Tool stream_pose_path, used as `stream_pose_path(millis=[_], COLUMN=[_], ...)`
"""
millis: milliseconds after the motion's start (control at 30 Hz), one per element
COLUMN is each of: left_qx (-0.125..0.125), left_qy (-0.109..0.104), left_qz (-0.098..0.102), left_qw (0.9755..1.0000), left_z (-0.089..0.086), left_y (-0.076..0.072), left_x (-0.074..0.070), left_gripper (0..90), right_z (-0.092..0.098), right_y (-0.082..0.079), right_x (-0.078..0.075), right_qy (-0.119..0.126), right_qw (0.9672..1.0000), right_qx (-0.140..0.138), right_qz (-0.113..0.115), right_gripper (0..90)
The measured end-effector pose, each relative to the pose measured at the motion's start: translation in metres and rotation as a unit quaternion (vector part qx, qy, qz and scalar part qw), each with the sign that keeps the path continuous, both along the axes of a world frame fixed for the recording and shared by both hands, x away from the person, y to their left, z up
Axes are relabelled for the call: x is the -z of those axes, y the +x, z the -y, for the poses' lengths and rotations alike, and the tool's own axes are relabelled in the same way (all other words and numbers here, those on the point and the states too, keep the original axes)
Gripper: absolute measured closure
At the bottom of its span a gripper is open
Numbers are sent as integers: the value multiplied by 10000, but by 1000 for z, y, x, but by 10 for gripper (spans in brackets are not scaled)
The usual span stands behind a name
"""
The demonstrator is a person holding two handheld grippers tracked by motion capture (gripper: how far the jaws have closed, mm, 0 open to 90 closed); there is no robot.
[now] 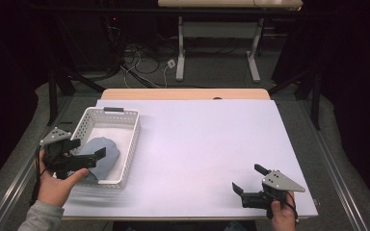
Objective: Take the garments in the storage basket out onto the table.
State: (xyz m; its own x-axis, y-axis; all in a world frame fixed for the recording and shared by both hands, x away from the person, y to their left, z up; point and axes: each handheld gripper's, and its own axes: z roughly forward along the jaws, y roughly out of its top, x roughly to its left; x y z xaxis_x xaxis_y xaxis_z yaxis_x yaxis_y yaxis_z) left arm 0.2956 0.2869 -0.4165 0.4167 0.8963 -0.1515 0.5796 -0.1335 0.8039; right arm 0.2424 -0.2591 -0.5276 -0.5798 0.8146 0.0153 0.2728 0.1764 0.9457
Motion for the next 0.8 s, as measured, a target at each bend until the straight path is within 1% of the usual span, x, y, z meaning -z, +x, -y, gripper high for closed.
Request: stream_pose_path(millis=[100,133,200,267,333,367,433,533,667,700,800], left_qx=[-37,-85,-114,-157,-186,-230,-230,-306,-358,-376,-367], left_qy=[3,15,37,49,113,116,209,269,405,403,524], left_qz=[-21,-62,-42,-104,-106,-130,-171,-219,-344,-368,-508], left_qw=[10000,9999,9999,9998,9997,9996,9994,9989,9979,9978,9967], left_z=[-1,-1,-1,-2,-4,-4,-6,-8,-10,-10,-11], left_y=[4,6,8,10,12,14,16,21,27,29,35], left_x=[-1,-2,-2,-3,-4,-4,-4,-4,-4,-4,-4], left_gripper=[5,5,5,5,6,6,7,7,7,7,7], right_z=[0,0,0,0,0,0,0,0,0,0,0], right_y=[0,0,0,0,0,0,0,0,0,0,0], right_x=[0,0,0,0,0,0,0,0,0,0,0], right_qy=[-4,0,0,-5,-11,-3,-7,-23,-3,-3,-3], right_qw=[10000,10000,10000,10000,10000,10000,10000,10000,10000,10000,10000], right_qx=[-5,-2,-2,2,4,3,5,8,5,5,1], right_qz=[1,3,0,-2,-6,-3,-5,-5,-14,-14,-13], right_gripper=[0,0,0,0,0,0,0,0,0,0,0])
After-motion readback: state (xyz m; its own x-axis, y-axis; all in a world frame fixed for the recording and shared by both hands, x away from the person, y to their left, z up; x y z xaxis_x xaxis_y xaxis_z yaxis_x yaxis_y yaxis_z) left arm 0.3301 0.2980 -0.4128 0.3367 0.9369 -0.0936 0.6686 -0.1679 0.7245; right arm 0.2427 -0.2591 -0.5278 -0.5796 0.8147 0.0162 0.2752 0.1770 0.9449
